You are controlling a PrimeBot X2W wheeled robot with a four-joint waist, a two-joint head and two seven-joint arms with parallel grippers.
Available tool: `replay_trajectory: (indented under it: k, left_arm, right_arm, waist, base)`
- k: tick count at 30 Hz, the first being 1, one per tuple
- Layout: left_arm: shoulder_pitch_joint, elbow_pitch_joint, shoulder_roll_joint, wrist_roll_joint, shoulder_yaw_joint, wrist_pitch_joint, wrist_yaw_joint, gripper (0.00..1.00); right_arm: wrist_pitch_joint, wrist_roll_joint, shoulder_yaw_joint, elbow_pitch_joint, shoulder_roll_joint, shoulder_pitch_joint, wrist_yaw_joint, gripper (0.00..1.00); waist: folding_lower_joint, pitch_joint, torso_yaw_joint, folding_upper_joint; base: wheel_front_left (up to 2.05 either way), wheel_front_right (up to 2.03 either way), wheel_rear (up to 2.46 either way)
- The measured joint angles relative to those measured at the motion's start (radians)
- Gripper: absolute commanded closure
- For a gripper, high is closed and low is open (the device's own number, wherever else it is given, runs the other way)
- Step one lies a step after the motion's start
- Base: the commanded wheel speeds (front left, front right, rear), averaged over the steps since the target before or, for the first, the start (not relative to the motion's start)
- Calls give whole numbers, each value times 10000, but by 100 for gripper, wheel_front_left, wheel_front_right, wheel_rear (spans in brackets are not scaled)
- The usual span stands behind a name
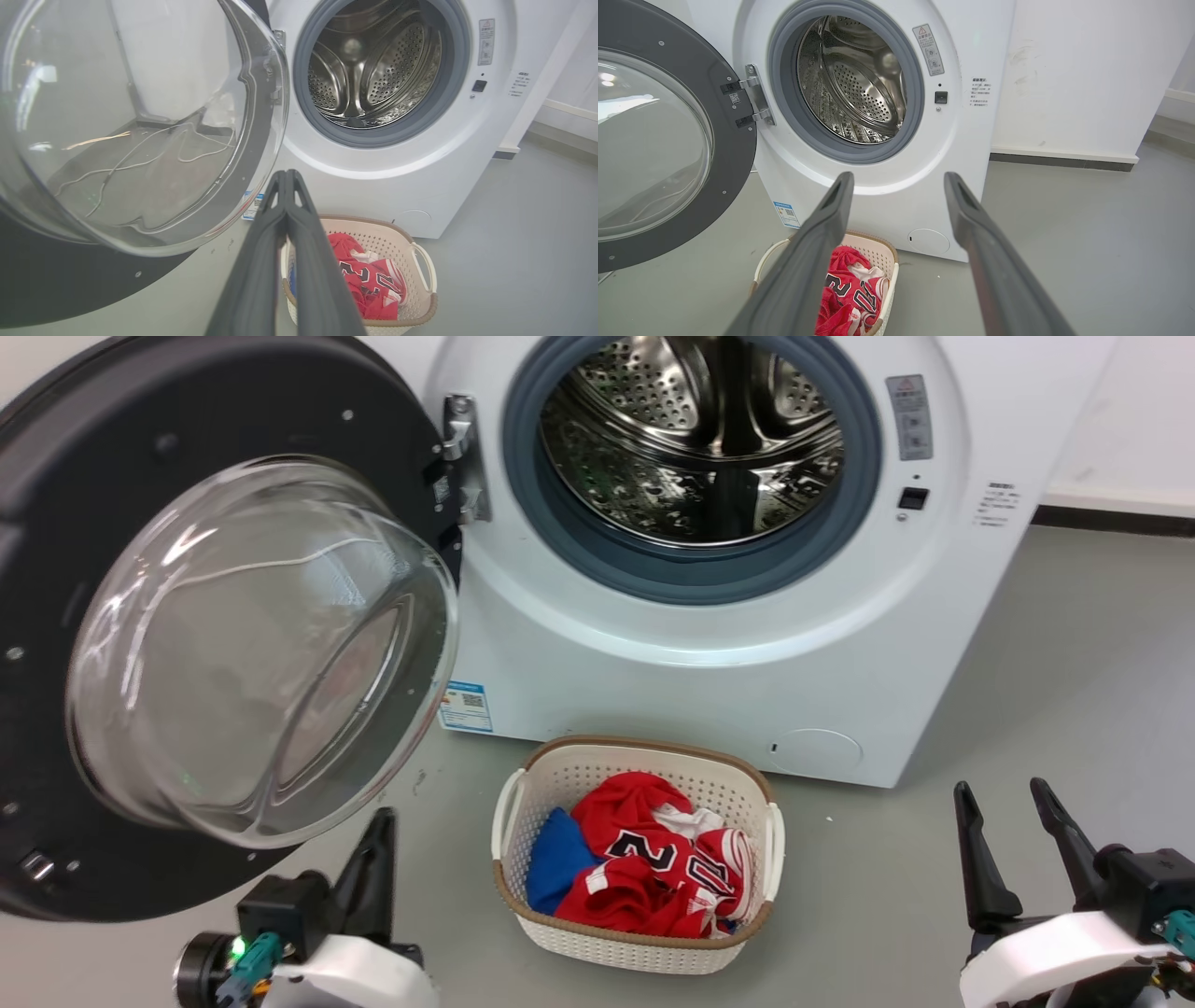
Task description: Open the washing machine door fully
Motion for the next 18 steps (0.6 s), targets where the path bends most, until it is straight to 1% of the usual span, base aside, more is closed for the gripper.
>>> replay_trajectory:
  k: [1, 2, 3, 4, 5, 6, 7, 14, 18]
  left_arm:
    - [-174, 115, -71, 56, -119, 0, -77, 100]
    - [-328, 245, -111, 59, -184, -8, -146, 87]
    - [-477, 374, -157, 40, -224, -33, -180, 67]
    - [-603, 523, -192, 42, -251, -31, -224, 53]
    - [-709, 663, -236, 42, -276, -46, -259, 43]
    - [-798, 765, -282, 42, -291, -86, -263, 24]
    - [-887, 888, -322, 42, -320, -123, -268, 0]
    - [-1082, 1476, -366, 119, -324, -351, -247, 0]
    - [-1077, 1601, -372, 242, -270, -470, -128, 0]
  right_arm:
    - [-2, 0, 40, 17, 0, -42, 0, 0]
    - [-4, -2, 88, 48, 0, -85, 0, 0]
    - [-25, 0, 127, 77, 0, -123, 0, 0]
    - [-36, -2, 159, 94, 0, -138, 0, 0]
    - [-44, -2, 194, 128, 0, -151, 0, 0]
    - [-50, -4, 230, 165, -2, -174, 0, 0]
    - [-77, -31, 278, 209, -25, -193, 0, 0]
    - [-180, 0, 602, 439, -184, -317, 0, 0]
    - [-259, 63, 711, 577, -242, -337, 0, 0]
  waist:
    - [0, 10, -96, 0]
    - [1, 18, -196, 0]
    - [0, 26, -303, 0]
    - [1, 32, -409, 0]
    - [0, 40, -516, 0]
    - [0, 46, -629, 0]
    - [0, 52, -740, 0]
    - [0, 86, -1484, 0]
    - [0, 116, -1786, 0]
  base:
    - [0, 0, 0]
    - [0, 0, 0]
    - [0, 0, 0]
    - [0, 0, 0]
    - [0, 0, 0]
    - [0, 0, 0]
    - [0, 0, 0]
    - [0, 0, 0]
    - [0, 0, 0]
